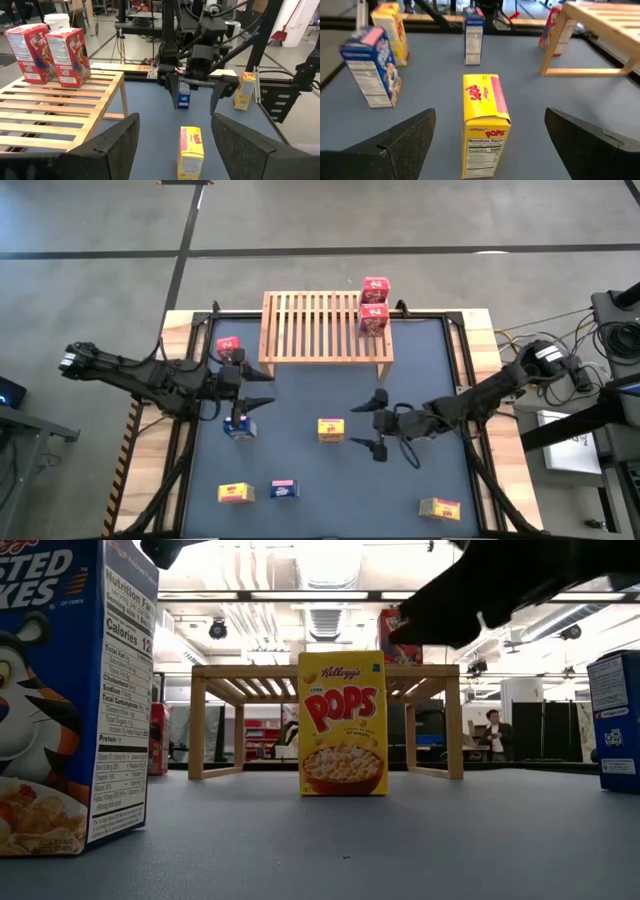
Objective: Stack cereal on shelf
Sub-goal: Put the top yellow cereal box on the shelf
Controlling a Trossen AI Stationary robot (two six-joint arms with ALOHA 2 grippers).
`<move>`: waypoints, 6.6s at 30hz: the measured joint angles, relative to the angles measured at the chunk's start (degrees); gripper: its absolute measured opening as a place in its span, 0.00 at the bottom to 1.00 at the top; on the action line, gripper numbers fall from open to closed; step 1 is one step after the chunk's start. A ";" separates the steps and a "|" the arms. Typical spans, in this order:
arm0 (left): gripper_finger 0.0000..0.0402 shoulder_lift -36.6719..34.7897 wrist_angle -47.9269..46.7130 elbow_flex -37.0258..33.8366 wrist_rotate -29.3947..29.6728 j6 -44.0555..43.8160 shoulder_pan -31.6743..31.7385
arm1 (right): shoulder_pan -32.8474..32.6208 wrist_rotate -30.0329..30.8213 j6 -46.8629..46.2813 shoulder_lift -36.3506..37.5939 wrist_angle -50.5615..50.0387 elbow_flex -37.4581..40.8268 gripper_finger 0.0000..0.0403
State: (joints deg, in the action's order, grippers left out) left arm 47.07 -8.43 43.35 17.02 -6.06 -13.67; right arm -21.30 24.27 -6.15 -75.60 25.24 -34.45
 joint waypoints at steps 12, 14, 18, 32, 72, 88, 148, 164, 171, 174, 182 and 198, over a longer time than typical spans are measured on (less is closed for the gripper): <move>0.58 1.96 0.46 0.00 0.12 3.65 0.00 | 7.33 -11.99 -4.49 -10.53 6.93 -0.86 0.90; 0.58 1.96 0.48 0.00 0.59 3.81 0.05 | 7.80 -13.23 -4.50 -11.64 8.12 -0.86 0.90; 0.58 1.96 0.46 0.00 0.65 3.84 0.07 | 8.00 -13.93 -4.31 -12.62 8.65 -0.86 0.84; 0.58 4.34 0.37 0.00 1.99 3.67 0.48 | 8.00 -13.82 -2.95 -11.14 8.54 -0.86 0.47; 0.80 26.81 27.26 0.24 -16.46 -0.69 9.69 | 8.61 -10.59 7.30 10.48 4.55 -0.79 0.40; 0.77 38.98 14.41 15.16 -19.23 1.91 10.52 | 8.61 -9.65 7.41 10.57 3.72 -0.79 0.40; 0.43 36.25 29.63 17.62 -39.46 6.00 44.11 | 5.79 -10.68 8.80 21.45 -14.10 0.98 0.76; 0.43 53.47 36.10 27.94 -54.42 1.57 52.82 | 5.82 -10.71 7.65 20.32 -14.04 3.75 0.76; 0.43 61.97 3.95 49.10 -58.45 13.53 55.52 | 5.82 -10.69 7.47 20.40 -14.67 4.81 0.76; 0.43 63.33 -7.44 54.72 -58.59 18.24 56.53 | 5.82 -10.71 6.95 20.43 -15.00 5.12 0.76; 0.43 62.66 -4.17 55.22 -58.18 18.53 56.92 | 5.84 -10.69 7.26 20.45 -15.06 5.70 0.76; 0.43 56.03 37.95 30.28 -58.45 6.89 58.66 | 5.84 -10.29 6.80 20.43 -15.10 5.70 0.76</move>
State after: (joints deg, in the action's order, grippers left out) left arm 103.11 29.52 73.63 -41.44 0.83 44.99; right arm -15.46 13.98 0.64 -55.18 10.13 -28.75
